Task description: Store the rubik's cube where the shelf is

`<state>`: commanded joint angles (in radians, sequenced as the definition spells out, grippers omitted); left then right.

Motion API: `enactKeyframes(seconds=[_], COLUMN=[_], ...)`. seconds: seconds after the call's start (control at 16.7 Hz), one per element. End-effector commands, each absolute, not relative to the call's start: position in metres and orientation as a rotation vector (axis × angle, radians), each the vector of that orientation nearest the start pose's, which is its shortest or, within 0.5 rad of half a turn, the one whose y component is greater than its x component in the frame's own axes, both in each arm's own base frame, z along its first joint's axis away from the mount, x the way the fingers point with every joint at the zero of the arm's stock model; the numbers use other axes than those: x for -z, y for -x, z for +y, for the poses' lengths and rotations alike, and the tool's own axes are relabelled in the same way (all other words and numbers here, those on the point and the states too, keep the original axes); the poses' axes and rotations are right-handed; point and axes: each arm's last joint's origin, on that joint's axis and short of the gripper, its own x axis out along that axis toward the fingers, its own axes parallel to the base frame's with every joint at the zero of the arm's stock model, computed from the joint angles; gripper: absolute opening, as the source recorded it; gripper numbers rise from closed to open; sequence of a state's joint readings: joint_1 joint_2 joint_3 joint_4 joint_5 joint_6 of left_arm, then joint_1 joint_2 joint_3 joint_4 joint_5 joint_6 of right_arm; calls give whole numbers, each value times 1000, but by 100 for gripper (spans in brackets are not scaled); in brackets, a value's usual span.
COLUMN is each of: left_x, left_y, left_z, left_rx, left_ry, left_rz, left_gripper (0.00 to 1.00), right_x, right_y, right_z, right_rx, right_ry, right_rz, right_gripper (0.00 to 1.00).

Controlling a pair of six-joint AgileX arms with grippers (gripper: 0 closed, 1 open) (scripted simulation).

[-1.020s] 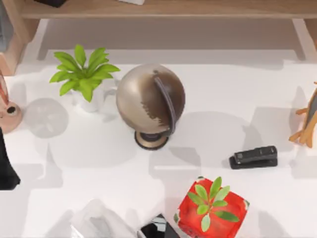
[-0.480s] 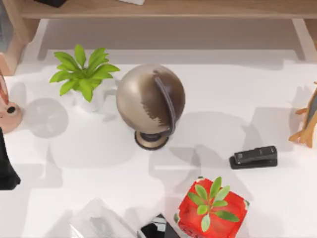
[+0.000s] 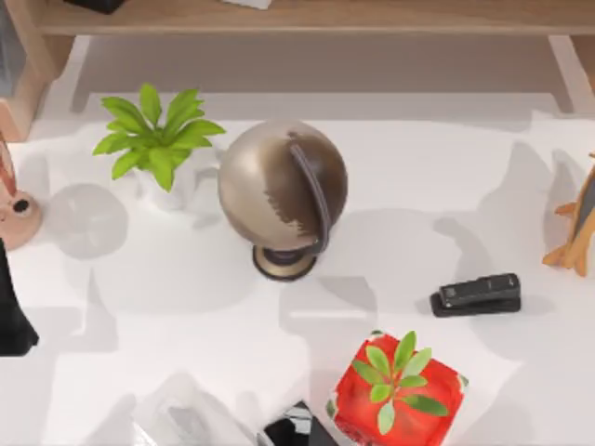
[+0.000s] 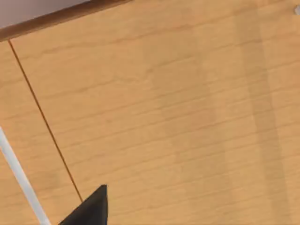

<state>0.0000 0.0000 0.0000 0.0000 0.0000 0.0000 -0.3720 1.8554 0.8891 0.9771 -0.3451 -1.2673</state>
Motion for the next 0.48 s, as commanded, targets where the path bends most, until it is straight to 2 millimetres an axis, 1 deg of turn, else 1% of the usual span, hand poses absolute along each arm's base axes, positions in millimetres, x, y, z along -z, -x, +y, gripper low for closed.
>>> enactKeyframes(seconds=[0.12, 0.24, 0.36, 0.48], left_x=[-160, -160, -160, -160], left_y=[-106, -106, -106, -106], left_z=[-1, -1, -1, -1], left_rx=[0, 0, 0, 0], left_ry=[0, 0, 0, 0], left_rz=[0, 0, 0, 0], left_gripper=[100, 100, 100, 100], right_x=[-152, -123, -102, -91], right_y=[-382, -394, -400, -403], right_z=[-147, -163, -174, -179], right_rx=[3, 2, 4, 7], right_ry=[1388, 1471, 1531, 1565], right_rz=[8, 11, 10, 8], right_gripper=[100, 100, 100, 100])
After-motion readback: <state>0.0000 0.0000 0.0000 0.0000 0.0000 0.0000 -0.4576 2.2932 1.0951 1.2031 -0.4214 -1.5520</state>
